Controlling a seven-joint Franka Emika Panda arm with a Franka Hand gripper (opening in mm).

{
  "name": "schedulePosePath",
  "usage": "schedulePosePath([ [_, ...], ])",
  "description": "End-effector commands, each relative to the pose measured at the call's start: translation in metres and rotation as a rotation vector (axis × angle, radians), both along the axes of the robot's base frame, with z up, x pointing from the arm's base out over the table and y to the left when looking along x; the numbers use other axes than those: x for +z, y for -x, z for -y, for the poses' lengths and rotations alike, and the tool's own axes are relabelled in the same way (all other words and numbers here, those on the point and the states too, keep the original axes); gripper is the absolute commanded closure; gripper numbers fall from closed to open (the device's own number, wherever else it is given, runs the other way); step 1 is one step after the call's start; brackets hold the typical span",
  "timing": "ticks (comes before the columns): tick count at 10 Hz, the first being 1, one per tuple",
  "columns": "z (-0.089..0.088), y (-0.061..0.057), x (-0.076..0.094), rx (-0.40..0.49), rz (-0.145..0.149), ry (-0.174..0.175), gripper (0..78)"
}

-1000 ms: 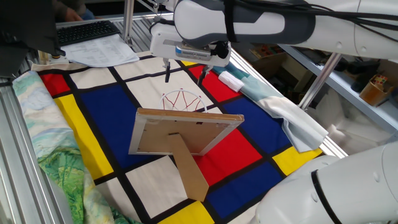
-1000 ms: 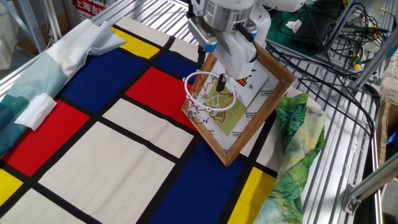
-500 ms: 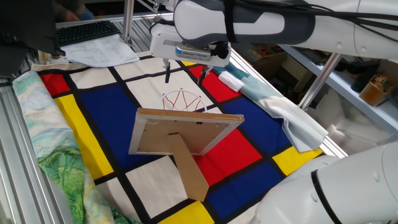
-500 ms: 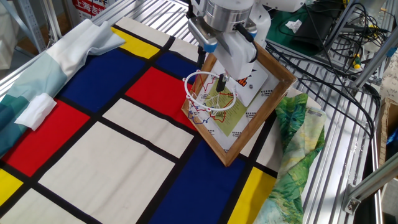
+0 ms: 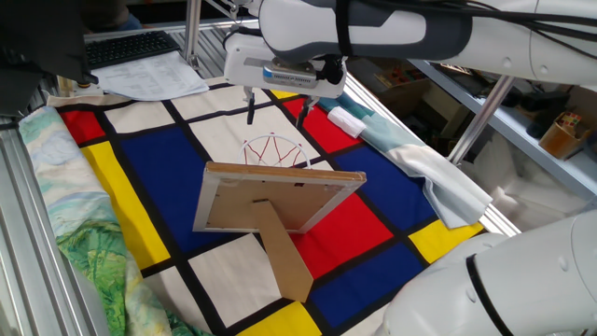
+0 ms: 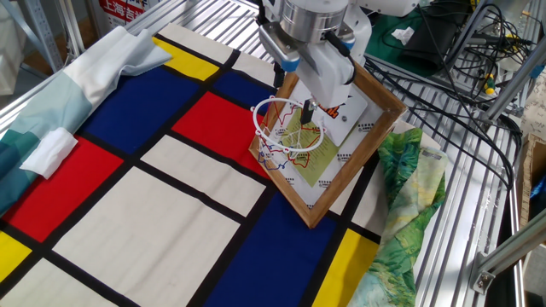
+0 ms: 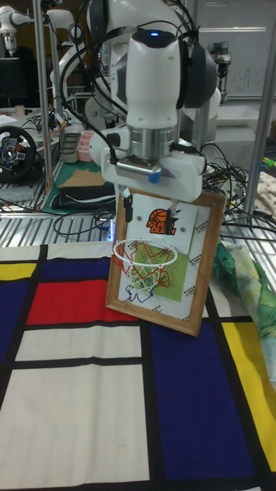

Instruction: Grab a basketball, release it and shoot it into the basket

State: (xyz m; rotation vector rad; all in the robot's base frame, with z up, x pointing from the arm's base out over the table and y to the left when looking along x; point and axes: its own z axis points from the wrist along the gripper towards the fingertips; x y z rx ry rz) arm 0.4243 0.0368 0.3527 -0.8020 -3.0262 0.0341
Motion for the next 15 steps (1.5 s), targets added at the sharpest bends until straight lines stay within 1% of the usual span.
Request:
schedulePosePath([
  [1,-0.0008,0.0009,0.0017,-0.01,-0.001,-0.002,0.2],
  [2,-0.0022,0.0023,0.0029,-0.012,-0.006,-0.002,0.2],
  [4,-0.0036,0.0036,0.0041,-0.013,-0.006,-0.001,0.2],
  [9,-0.0067,0.0064,0.0066,0.013,0.0,0.017,0.2],
  [11,-0.0073,0.007,0.0071,0.016,-0.005,0.017,0.2],
  [12,-0.0074,0.0069,0.0067,0.023,-0.004,0.025,0.2],
  [13,-0.0075,0.0066,0.0066,0.026,-0.001,0.025,0.2],
  [15,-0.0078,0.0063,0.0057,0.015,-0.004,0.024,0.2],
])
